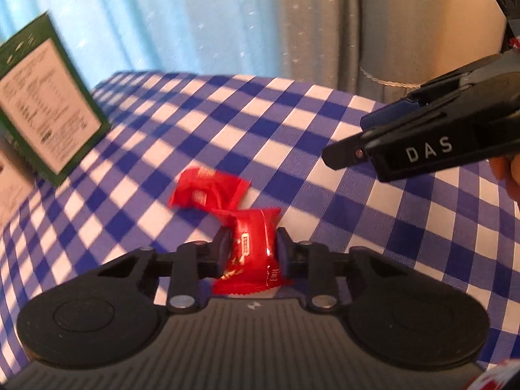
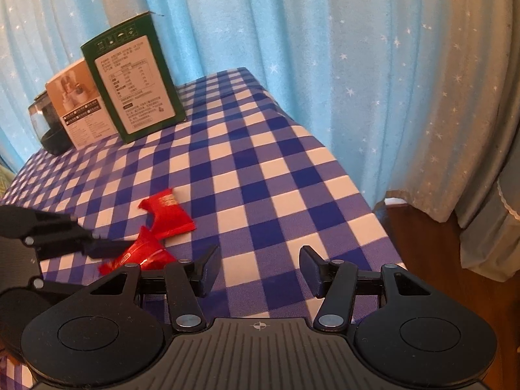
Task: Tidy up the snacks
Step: 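Grasp a red-wrapped candy with the left gripper while the right gripper grasps another red candy, then carry both red candies over the orange tray and lower them inside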
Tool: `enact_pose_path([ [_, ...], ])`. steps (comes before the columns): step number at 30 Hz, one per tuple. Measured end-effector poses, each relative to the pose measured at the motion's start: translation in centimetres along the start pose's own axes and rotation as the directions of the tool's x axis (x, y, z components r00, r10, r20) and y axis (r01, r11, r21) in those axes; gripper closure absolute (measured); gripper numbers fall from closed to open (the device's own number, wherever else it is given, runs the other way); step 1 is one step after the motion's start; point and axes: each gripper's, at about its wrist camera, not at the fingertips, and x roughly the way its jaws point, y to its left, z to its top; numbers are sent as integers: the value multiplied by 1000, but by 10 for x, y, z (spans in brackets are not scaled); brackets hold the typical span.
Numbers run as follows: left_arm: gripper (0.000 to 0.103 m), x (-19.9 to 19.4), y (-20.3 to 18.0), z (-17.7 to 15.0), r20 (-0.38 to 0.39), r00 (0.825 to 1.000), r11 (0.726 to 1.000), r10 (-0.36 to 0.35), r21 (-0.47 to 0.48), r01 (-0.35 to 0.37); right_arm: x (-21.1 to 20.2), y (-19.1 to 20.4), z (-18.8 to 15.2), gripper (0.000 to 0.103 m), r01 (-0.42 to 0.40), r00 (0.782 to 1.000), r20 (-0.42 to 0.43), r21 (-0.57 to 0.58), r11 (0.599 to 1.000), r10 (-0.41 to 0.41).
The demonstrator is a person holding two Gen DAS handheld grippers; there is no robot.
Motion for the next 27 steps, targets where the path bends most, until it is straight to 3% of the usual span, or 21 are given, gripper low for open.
enact_pose_path([
  [4, 80, -11, 9, -13, -7, 999, 986, 51, -161, -51, 5, 8, 3, 48, -29, 999, 11, -32, 999, 30],
  [7, 80, -25, 20, -26, 3, 996, 944, 92, -319, -86, 11, 16, 5, 48, -79, 997, 15, -74, 994, 80],
  [11, 80, -44, 31, -45, 3, 989, 878, 151, -460, -133, 23, 32, 10, 48, -154, 987, 24, -127, 980, 159],
  [14, 80, -53, 36, -56, 0, 985, 842, 172, -519, -148, 34, 44, 15, 48, -176, 982, 34, -168, 970, 184],
  [22, 80, -66, 45, -72, -3, 981, 802, 194, -576, -160, 71, 62, 29, 49, -166, 985, 16, -216, 962, 173],
  [27, 80, -71, 46, -76, 9, 980, 786, 201, -598, -155, 85, 68, 23, 66, -156, 987, -8, -271, 950, 160],
])
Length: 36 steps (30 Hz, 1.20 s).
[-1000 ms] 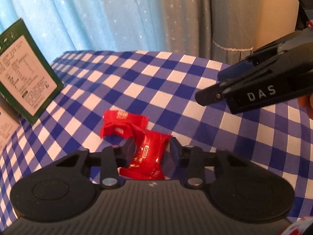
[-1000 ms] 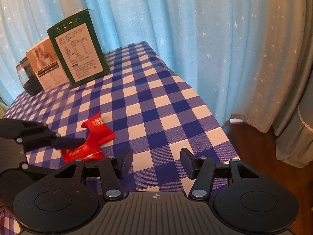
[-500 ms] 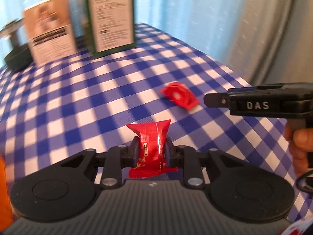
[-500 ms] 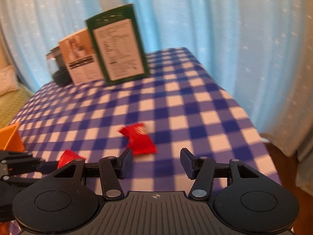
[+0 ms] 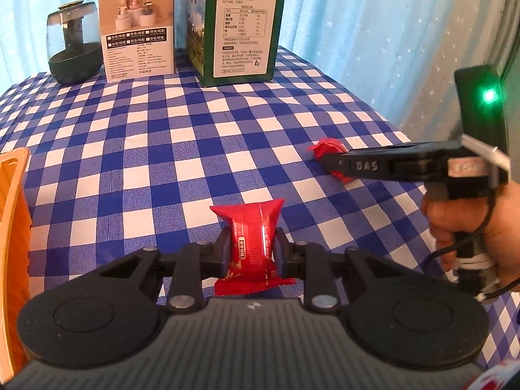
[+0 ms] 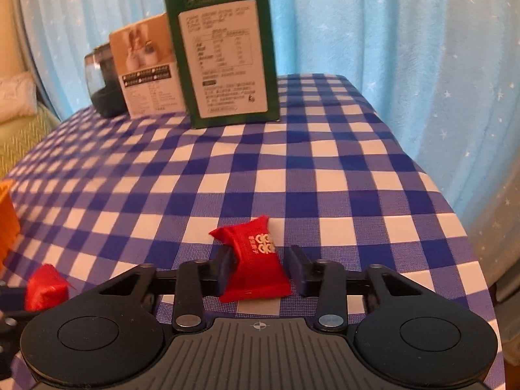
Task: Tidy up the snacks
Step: 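Carry both red candies over the orange tray and lower them inside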
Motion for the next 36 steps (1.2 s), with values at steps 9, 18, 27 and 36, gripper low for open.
enact_pose_path([
  [9, 80, -5, -3, -4, -3, 1000, 1000, -8, -22, 7, -9, 13, 0, 74, 17, 1000, 16, -37, 999, -17],
  [18, 80, -30, -7, -19, -3, 1000, 999, -1, -49, 1, -49, 29, -15, 75, 33, 999, 18, -11, 999, -33],
  [27, 80, -74, -16, -41, 7, 1000, 998, 10, -69, -9, -114, 49, -60, 75, 50, 999, 5, 97, 994, -50],
  [36, 80, -131, -20, -72, 21, 999, 997, 34, -75, -32, -185, 70, -94, 75, 70, 998, -12, 156, 985, -69],
])
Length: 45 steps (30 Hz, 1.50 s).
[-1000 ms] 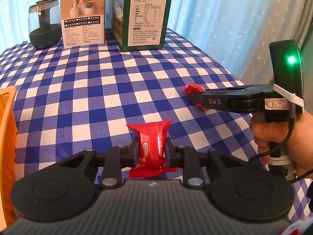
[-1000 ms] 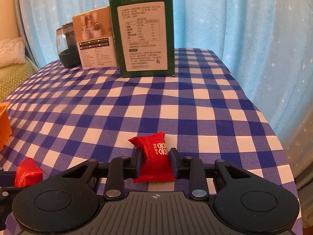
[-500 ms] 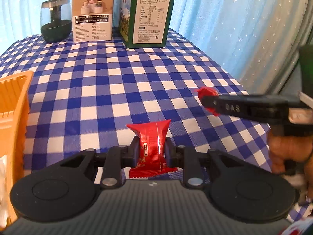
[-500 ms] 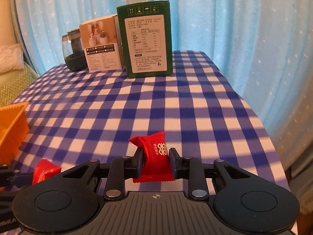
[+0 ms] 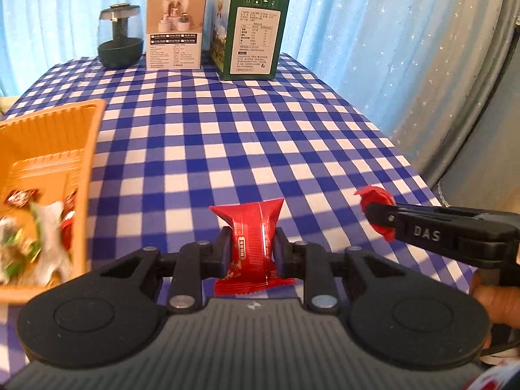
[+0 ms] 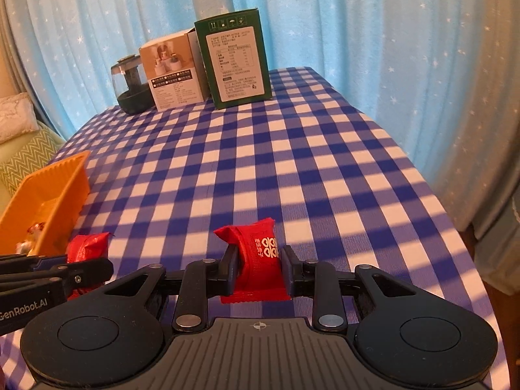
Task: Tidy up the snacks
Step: 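Carry both red candies over the orange tray and lower them inside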
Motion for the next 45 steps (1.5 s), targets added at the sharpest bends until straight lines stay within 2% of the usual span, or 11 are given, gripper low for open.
enact_pose_path([
  [8, 80, -53, 4, -22, 18, 1000, 1000, 14, -15, -13, -55, 16, -21, 75, -5, 1000, 16, 9, 1000, 5],
  [16, 80, -97, 11, -30, 60, 998, 999, 32, -25, -31, -89, 35, -30, 75, -34, 999, 42, -8, 999, 34],
  [29, 80, -136, 36, -37, 93, 993, 995, 71, -75, -64, -104, 73, -30, 75, -93, 994, 56, -66, 993, 97],
  [45, 80, -159, 68, -42, 104, 987, 987, 124, -120, -111, -96, 114, -27, 75, -158, 986, 33, -122, 980, 163],
])
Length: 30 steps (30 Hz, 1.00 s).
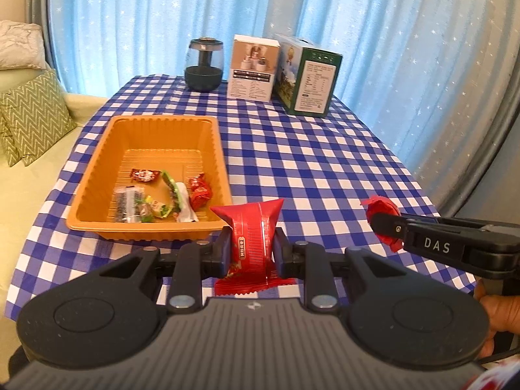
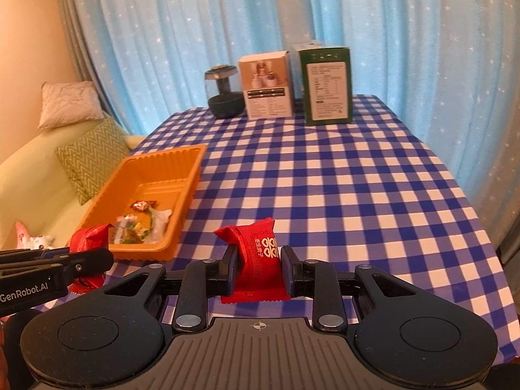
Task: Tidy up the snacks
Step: 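Carry both red candies over the orange tray and lower them inside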
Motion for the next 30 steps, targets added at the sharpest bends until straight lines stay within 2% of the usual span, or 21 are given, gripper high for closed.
enact_pose_path([
  [12, 80, -6, 32, 3, 5, 999, 998, 43, -39, -43, 19, 37, 7, 75, -59, 998, -15, -57, 997, 58],
  [30, 80, -1, 65, 10, 0, 997, 994, 79, -78, -78, 51, 69, 15, 75, -108, 994, -47, -105, 989, 103],
])
